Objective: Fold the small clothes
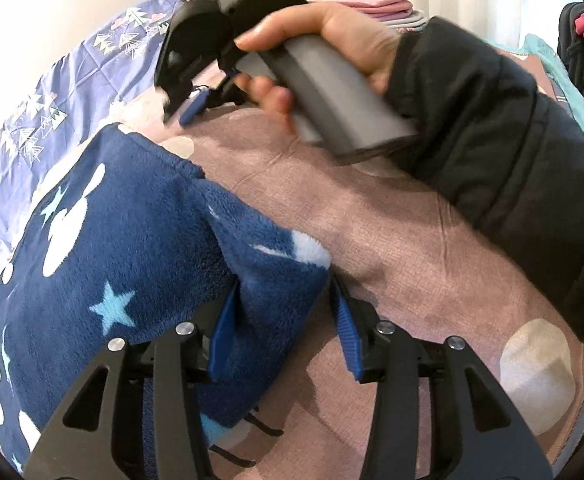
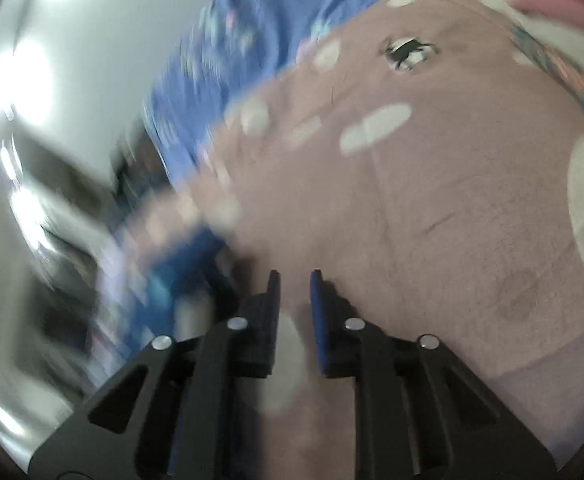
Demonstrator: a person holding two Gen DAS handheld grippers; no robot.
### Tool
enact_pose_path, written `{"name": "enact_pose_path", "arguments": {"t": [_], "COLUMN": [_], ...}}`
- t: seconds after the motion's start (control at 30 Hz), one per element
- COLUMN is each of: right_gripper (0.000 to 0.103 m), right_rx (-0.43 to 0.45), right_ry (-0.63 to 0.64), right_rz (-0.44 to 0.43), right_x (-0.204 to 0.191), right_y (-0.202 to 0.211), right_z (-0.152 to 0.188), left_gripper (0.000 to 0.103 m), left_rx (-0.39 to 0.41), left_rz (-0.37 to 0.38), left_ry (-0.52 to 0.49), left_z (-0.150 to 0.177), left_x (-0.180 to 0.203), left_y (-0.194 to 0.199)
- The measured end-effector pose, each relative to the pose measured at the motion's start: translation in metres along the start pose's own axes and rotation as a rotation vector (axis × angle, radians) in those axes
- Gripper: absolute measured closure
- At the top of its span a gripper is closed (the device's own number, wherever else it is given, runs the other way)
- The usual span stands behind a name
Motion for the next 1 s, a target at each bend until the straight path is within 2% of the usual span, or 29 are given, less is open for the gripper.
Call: {"name": "enact_pose_path", "arguments": {"t": [0.03,0.1,0.13,0.17,0.2,0.37,0.53,0.7,0.83,0.87,0.93,0.97,1.0], "right_gripper": [0.087,0.073,0.07,0.062,0.059,0.056,0.054,0.039,0.038,0.042,0.067,0.092,0.092], "right_rx": [-0.034,-0.114,-0.117,-0.106,-0.101,-0.132,-0.143,-0.147,-0.163,-0.16,-0.132,-0.132,-0.128], "right_ry": [0.087,0.168,0.186,0.188,0.186,0.093,0.09,0.115,0.145,0.129,0.063,0.037,0.011], "right_rz": [-0.05,-0.155,-0.161,-0.155,-0.163,-0.274,-0.282,-0.353,-0.31,-0.298,-0.264,-0.259,-0.245], "right_x": [-0.014,-0.034,-0.042,-0.046,-0.049,-0.038,-0.039,-0.043,-0.053,-0.052,-0.049,-0.048,-0.046], "right_y": [-0.003,-0.012,-0.016,-0.018,-0.021,-0.02,-0.019,-0.006,-0.013,-0.016,-0.025,-0.029,-0.032], "right_z": [0.007,0.021,0.025,0.025,0.026,0.019,0.009,0.01,0.019,0.018,0.015,0.016,0.015], "left_gripper": [0.058,0.058,0.057,0.057,0.057,0.057,0.056,0.054,0.052,0.051,0.051,0.051,0.051], "left_rx": [0.001,0.003,0.004,0.005,0.004,0.006,0.012,0.021,0.025,0.026,0.029,0.03,0.032], "left_rz": [0.001,0.0,0.0,0.0,0.0,0.001,0.012,0.028,0.039,0.041,0.046,0.047,0.047], "left_ry": [0.001,0.0,0.0,0.001,0.002,0.0,0.005,0.009,0.009,0.009,0.011,0.01,0.008], "left_z": [0.0,0.001,0.002,0.002,0.002,0.003,0.004,0.005,0.006,0.006,0.006,0.006,0.006], "left_x": [0.0,0.004,0.004,0.005,0.006,0.008,0.006,0.004,0.003,0.002,0.002,0.001,0.001], "left_y": [0.0,0.0,0.0,0.001,0.001,0.001,0.002,0.004,0.004,0.004,0.004,0.004,0.005]}}
Point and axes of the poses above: each gripper's, at about its wrist camera, not at the fingertips, and y roughly against the way its jaws point, x to its right, z to its underside, the point moved 3 cm from there along -y, roughly the way its jaws point, and after that the axes turned 15 degrees about z, right-handed, at the moved point
